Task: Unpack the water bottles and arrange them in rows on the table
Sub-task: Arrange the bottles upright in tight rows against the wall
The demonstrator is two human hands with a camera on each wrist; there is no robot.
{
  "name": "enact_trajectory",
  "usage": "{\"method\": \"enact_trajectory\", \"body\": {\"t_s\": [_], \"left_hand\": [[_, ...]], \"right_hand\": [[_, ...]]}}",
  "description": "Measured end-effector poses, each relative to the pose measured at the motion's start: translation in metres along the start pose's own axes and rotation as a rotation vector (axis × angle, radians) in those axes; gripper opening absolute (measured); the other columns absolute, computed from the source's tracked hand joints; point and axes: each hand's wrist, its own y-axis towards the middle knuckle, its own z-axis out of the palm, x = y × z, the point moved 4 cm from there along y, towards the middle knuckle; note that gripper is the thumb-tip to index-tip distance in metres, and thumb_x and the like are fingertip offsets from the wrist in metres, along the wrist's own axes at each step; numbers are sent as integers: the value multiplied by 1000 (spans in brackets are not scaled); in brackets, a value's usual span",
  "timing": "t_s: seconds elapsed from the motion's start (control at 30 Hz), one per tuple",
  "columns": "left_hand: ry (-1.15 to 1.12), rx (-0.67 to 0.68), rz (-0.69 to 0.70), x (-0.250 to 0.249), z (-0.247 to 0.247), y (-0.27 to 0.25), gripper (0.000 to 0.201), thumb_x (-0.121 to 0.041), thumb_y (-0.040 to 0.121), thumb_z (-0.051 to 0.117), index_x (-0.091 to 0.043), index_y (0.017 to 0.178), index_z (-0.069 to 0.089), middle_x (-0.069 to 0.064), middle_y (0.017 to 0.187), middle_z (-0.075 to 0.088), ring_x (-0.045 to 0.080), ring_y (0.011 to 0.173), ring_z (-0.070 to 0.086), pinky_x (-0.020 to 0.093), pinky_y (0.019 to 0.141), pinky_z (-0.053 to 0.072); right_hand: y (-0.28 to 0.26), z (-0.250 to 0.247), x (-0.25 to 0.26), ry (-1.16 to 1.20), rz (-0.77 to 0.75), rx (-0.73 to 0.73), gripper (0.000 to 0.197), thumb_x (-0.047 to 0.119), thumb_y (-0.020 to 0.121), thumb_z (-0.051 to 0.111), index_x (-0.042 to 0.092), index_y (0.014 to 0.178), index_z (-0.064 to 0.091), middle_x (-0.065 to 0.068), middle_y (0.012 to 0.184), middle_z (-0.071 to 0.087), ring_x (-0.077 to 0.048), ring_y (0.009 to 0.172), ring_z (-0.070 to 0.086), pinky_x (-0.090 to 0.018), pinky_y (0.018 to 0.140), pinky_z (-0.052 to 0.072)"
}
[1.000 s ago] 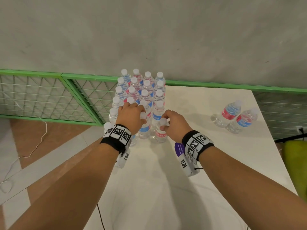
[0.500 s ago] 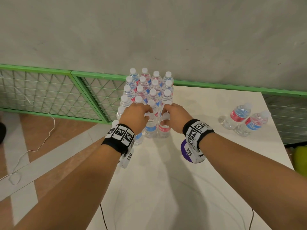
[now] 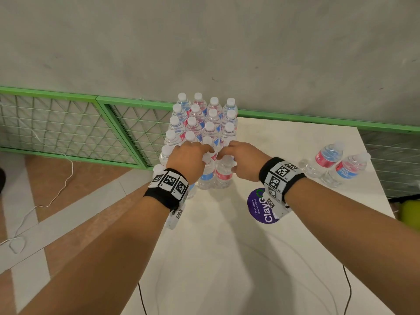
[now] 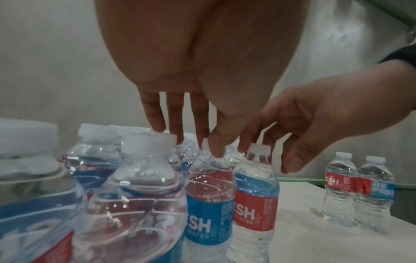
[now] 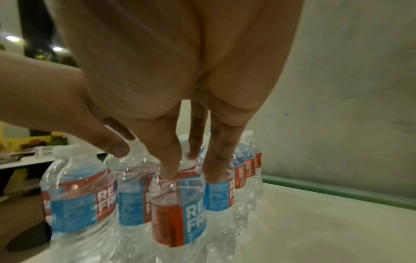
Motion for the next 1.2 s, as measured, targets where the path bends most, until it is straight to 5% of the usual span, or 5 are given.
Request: {"method": "enact_trajectory", "body": {"t_s": [0.4, 0.5, 0.63, 0.87, 1.2], "left_hand": [[87, 10, -15, 1, 1, 7, 32, -35, 92, 56, -30, 123, 60, -1, 116, 60, 25, 108, 54, 41, 89, 45], [81, 6, -13, 1, 0, 7, 32, -36, 91, 57, -29, 122, 60, 0, 116, 61, 25, 108, 54, 40, 90, 45], [63, 24, 0, -1, 0, 6, 35, -34, 90, 59, -29, 125, 58, 0, 119, 59, 25, 110, 53, 40, 91, 44], [154, 50, 20, -2, 0, 7, 35, -26, 90, 59, -37, 124, 57, 1, 112, 63, 26, 107, 52, 38, 87, 42], [126, -23, -2, -4, 3, 5, 33, -27, 90, 60, -33, 122, 59, 0, 111, 63, 26, 109, 52, 36, 86, 41]], "right_hand": [[14, 5, 3, 42, 139, -86, 38, 30, 83, 73, 10, 111, 58, -10, 107, 61, -28, 93, 58, -35, 78, 47], [14, 8, 0, 46, 179, -100, 41, 38, 83, 72, 9, 106, 54, -8, 98, 61, -23, 83, 53, -30, 68, 38], [11, 6, -2, 63, 181, -103, 49, 44, 79, 74, 14, 112, 54, -5, 100, 57, -23, 89, 55, -30, 71, 40], [7, 4, 1, 6, 71, -46, 48, 18, 78, 76, 23, 123, 59, -6, 110, 55, -26, 101, 56, -32, 83, 45], [11, 9, -2, 73, 141, -131, 45, 22, 76, 79, 20, 117, 60, -8, 108, 58, -27, 98, 58, -33, 83, 47]]}}
